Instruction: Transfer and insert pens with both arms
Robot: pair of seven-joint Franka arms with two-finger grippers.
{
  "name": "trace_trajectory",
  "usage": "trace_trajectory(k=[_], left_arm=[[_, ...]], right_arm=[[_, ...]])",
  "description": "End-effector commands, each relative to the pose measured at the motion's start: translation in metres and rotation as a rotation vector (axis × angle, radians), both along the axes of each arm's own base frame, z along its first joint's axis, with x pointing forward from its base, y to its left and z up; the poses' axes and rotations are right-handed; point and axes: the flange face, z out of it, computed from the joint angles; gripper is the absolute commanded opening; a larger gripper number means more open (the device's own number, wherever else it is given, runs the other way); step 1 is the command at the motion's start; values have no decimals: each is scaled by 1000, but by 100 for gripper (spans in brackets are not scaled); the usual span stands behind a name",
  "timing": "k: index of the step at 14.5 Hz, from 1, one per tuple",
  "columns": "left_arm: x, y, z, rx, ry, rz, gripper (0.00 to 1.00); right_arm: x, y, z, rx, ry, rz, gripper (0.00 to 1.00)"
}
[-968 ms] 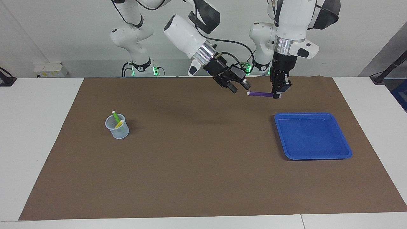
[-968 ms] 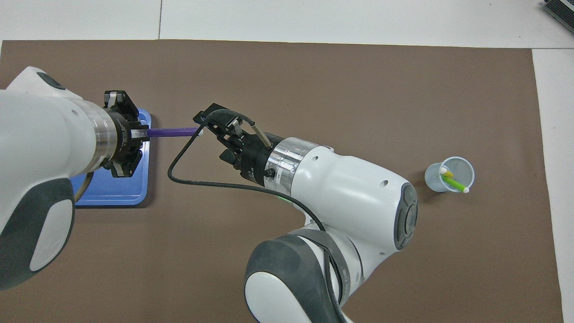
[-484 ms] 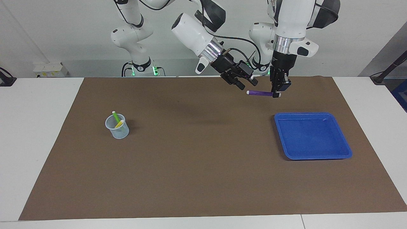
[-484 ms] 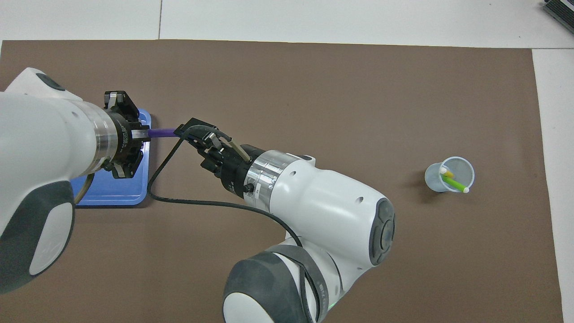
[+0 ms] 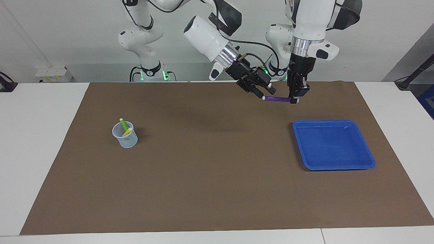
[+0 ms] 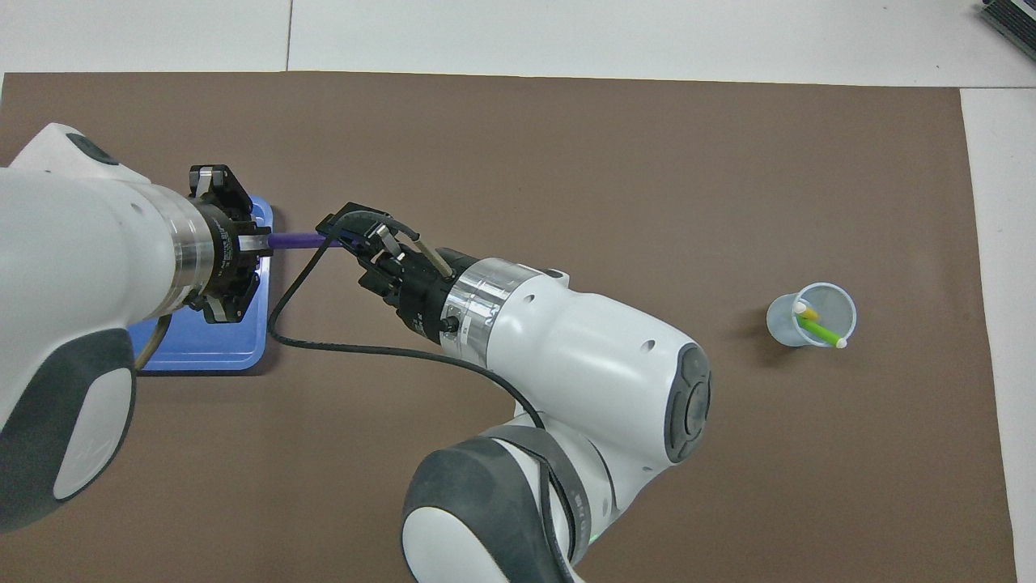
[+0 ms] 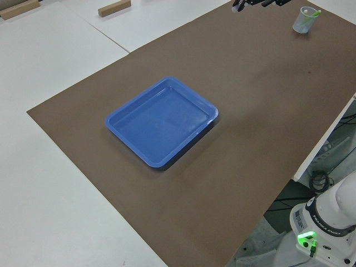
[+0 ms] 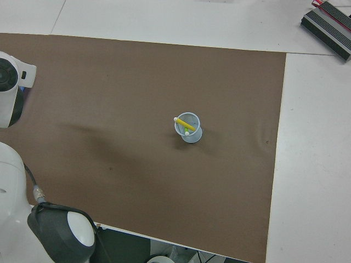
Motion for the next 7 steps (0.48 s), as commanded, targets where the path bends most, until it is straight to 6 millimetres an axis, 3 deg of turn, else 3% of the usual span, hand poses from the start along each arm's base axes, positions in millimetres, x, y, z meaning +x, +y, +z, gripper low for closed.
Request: trace_trajectory(k=[1, 7], left_arm=[[-11, 2, 1, 18, 0, 15, 0], [-11, 2, 2, 17, -1, 16, 0]], right_arm=[[18, -6, 1, 16, -14, -31, 74], [18, -7, 1, 21, -9, -37, 62]])
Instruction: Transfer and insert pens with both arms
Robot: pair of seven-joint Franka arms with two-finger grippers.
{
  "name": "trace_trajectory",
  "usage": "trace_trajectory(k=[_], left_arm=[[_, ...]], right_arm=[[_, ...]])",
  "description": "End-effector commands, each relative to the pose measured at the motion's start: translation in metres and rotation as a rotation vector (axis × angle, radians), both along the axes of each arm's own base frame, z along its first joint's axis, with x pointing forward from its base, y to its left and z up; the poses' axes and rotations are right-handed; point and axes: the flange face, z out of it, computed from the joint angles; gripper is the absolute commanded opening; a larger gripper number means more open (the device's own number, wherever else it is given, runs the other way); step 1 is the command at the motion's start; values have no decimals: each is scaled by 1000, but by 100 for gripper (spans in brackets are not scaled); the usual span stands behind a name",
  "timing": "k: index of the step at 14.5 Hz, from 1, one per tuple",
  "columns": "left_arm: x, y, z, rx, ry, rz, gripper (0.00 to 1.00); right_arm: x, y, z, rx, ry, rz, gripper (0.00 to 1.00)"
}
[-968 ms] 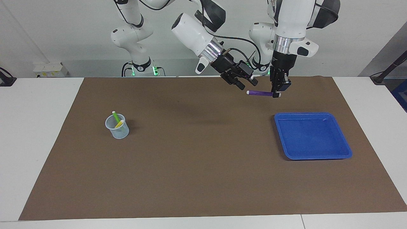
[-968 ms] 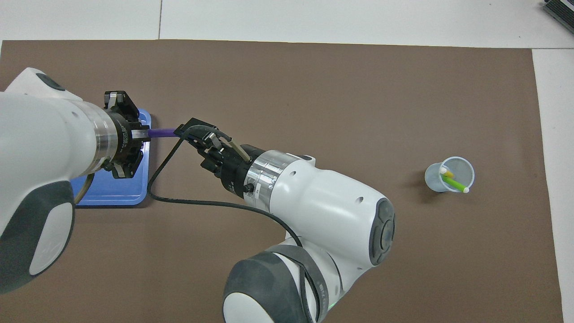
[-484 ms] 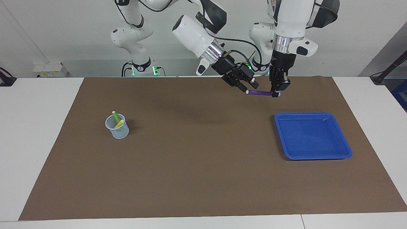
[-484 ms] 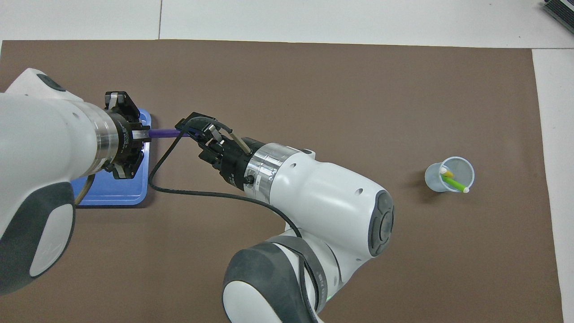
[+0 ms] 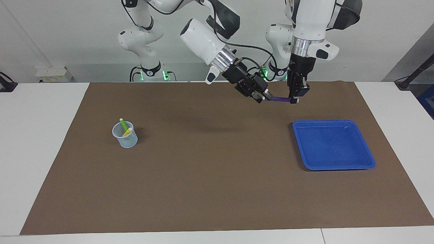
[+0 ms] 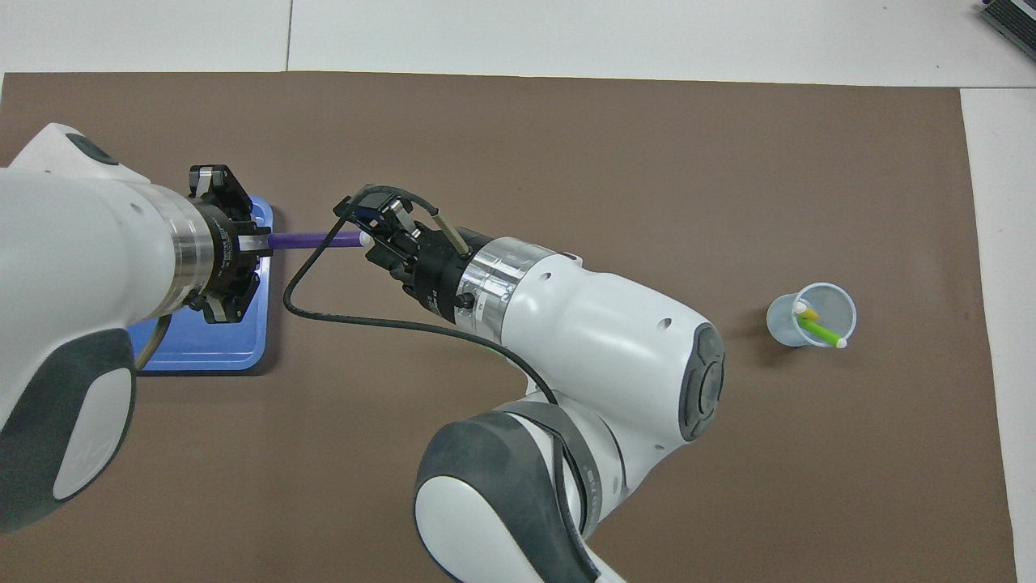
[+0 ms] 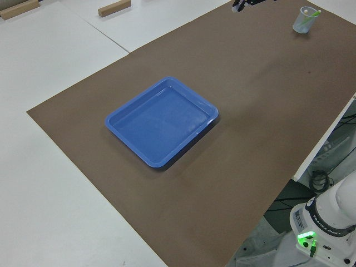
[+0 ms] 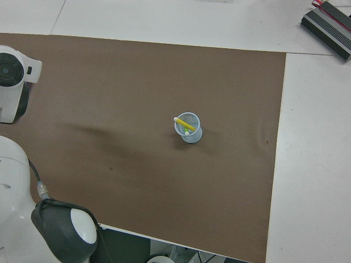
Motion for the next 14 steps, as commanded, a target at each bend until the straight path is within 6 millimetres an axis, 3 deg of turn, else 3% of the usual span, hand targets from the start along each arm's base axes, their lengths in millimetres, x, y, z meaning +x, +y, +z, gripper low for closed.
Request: trace_trajectory(k=[1, 7, 11, 14], left_arm=[[-11, 2, 2, 17, -1, 18, 0], [-13, 1, 4, 12, -5, 29, 0], [-13, 2, 4, 12, -5, 30, 0], [-13, 2, 4, 12, -5, 30, 0]], right_arm=[[4, 4, 2, 21, -4, -13, 62], [-1, 9, 1, 21, -3, -4, 62], [1, 7, 3, 26, -15, -18, 38], [3, 4, 1, 32, -5, -26, 34]])
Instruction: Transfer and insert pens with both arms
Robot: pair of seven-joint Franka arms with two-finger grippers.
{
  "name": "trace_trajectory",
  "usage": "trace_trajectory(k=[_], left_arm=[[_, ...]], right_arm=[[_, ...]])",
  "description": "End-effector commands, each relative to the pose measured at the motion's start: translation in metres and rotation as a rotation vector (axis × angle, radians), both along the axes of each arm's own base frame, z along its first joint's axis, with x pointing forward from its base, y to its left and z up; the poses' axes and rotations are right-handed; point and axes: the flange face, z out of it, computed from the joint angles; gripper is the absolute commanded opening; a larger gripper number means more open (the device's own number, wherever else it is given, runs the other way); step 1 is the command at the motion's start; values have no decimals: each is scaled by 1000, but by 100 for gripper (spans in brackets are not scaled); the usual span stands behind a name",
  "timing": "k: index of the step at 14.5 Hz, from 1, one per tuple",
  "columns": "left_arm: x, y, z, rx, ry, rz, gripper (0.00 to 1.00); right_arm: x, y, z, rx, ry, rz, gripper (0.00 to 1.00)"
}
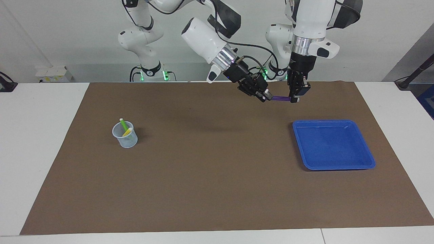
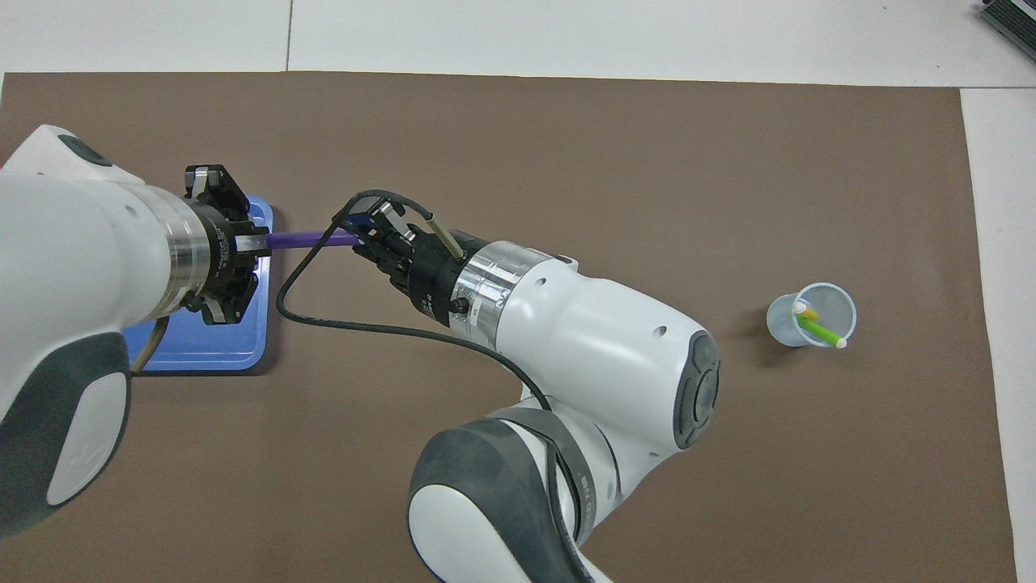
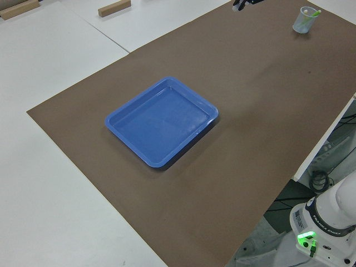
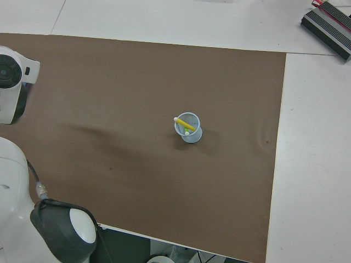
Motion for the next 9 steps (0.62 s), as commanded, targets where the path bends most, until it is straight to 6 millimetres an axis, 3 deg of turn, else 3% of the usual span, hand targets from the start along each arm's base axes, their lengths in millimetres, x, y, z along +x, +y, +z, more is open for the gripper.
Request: trace_trajectory(k=[1, 2, 6, 9], left_arm=[[-11, 2, 1, 18, 0, 15, 0], [-11, 2, 1, 18, 0, 15, 0], [-11, 2, 1, 17, -1, 16, 0], [-11, 2, 1, 14, -1, 25, 0]], right_arm=[[6, 0, -1, 28, 5, -25, 34], [7, -1, -1, 25, 4, -25, 32], [7, -1, -2, 21, 0, -22, 0], [7, 0, -3, 21, 3, -22, 0]])
